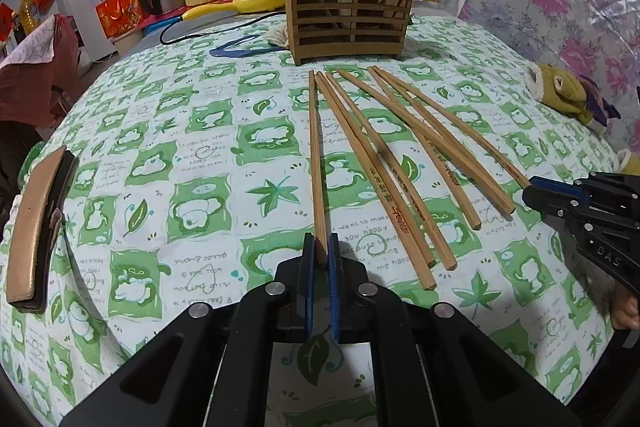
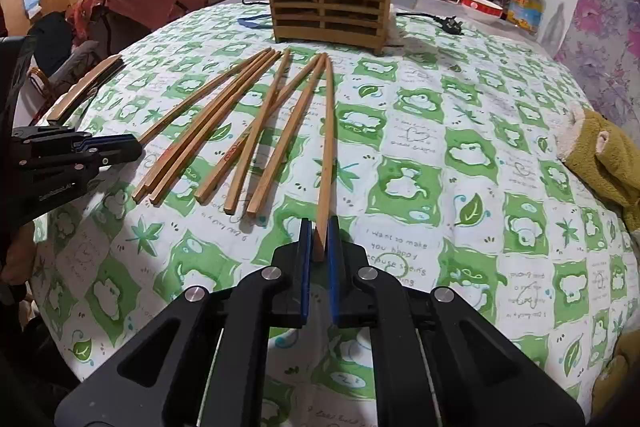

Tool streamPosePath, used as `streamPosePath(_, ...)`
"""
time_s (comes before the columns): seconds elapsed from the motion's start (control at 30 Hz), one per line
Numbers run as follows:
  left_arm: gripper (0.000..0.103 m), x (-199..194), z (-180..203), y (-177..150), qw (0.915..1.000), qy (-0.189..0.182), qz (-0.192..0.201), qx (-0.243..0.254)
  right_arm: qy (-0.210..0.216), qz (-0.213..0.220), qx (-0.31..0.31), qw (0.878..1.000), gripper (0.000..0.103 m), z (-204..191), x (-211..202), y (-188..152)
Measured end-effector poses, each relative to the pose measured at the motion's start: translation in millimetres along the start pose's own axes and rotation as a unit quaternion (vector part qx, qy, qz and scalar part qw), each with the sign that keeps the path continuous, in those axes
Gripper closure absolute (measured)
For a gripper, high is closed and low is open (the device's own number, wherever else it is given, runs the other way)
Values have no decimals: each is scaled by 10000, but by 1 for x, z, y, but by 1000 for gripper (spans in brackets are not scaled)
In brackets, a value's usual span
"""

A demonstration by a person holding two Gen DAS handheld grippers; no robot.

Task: Organize utensils
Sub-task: 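Close the left tool on a chopstick while the right tool grasps another, then lift both held chopsticks and carry them above the wooden caddy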

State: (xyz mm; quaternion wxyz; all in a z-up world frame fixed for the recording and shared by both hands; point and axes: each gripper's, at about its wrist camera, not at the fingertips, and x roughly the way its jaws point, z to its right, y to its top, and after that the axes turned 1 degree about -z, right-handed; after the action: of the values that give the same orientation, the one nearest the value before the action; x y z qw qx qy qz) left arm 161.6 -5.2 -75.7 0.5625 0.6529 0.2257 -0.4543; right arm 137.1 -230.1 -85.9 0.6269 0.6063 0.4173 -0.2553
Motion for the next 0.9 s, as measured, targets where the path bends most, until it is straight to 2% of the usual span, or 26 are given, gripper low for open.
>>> streamPosePath(0.37, 97, -10, -9, 3, 9993, -98, 242, -267, 72, 340, 403, 9986, 96, 15, -11, 1)
streamPosePath(0.57, 97, -31, -13, 18, 9981, -69, 502, -353, -34, 583, 663, 9961, 96, 24, -23, 3)
streamPosePath(0.9, 97, -90, -1, 48, 9927, 46, 1183, -214, -109, 1490, 682, 9864, 96, 27, -91, 30)
